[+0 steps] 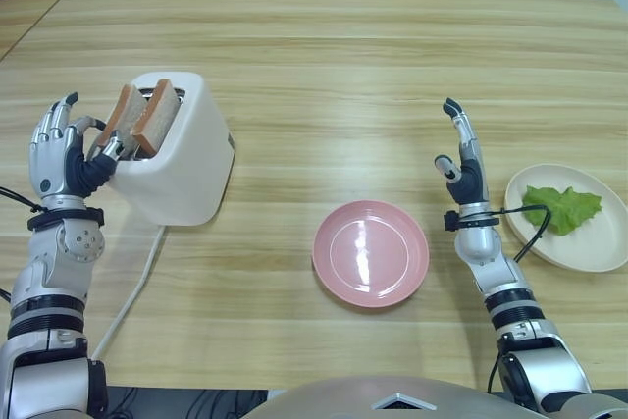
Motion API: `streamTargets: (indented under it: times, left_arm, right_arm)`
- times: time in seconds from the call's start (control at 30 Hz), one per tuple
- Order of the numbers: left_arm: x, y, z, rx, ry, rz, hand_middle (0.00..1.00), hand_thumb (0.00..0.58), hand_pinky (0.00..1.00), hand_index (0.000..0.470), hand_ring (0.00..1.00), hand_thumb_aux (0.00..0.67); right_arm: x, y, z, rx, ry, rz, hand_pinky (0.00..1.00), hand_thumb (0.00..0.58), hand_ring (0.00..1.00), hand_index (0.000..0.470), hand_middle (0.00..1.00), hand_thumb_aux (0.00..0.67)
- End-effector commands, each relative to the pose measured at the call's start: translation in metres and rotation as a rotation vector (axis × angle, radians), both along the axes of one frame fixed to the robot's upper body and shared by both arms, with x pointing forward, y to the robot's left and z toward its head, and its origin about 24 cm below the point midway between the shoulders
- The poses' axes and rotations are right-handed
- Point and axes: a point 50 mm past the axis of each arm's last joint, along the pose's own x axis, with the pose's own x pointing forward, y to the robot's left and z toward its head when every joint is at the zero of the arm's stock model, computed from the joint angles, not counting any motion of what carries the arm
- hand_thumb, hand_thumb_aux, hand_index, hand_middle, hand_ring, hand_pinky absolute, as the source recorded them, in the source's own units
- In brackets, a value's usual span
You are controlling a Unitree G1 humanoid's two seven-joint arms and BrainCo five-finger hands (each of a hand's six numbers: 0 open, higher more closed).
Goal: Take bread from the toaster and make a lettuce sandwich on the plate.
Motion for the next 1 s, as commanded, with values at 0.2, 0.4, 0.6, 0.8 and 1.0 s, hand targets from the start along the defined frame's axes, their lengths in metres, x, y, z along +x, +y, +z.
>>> streamTargets:
  times: [0.2,0.4,0.6,0.8,1.0]
  left_arm:
    - [0.001,-0.022,-0.030,-0.036,0.186,-0.091,0.00,0.580,0.00,0.470,0.00,0.670]
    - [0.002,-0.023,-0.001,-0.026,-0.003,-0.048,1.00,0.580,1.00,0.470,1.00,0.670]
    - [0.010,-0.022,0.025,-0.033,-0.254,0.039,1.00,0.580,1.00,0.470,1.00,0.670]
    - [0.015,-0.027,0.049,-0.083,-0.527,0.059,1.00,0.580,1.00,0.470,1.00,0.670]
    - [-0.007,-0.040,0.085,-0.340,-0.986,-0.082,1.00,0.580,1.00,0.470,1.00,0.670]
  right_arm:
    - [-0.001,-0.005,-0.003,-0.002,0.018,-0.016,0.00,0.000,0.00,0.000,0.00,0.000]
    - [0.000,-0.006,-0.004,0.003,0.021,-0.029,0.00,0.000,0.00,0.000,0.00,0.000]
    - [0.000,-0.004,-0.010,0.019,0.036,-0.039,0.00,0.000,0.00,0.000,0.00,0.000]
    - [0.000,-0.013,-0.014,0.037,0.048,-0.090,0.00,0.000,0.00,0.000,0.00,0.000]
    - [0.000,-0.017,-0.016,0.059,0.050,-0.121,0.00,0.000,0.00,0.000,0.00,0.000]
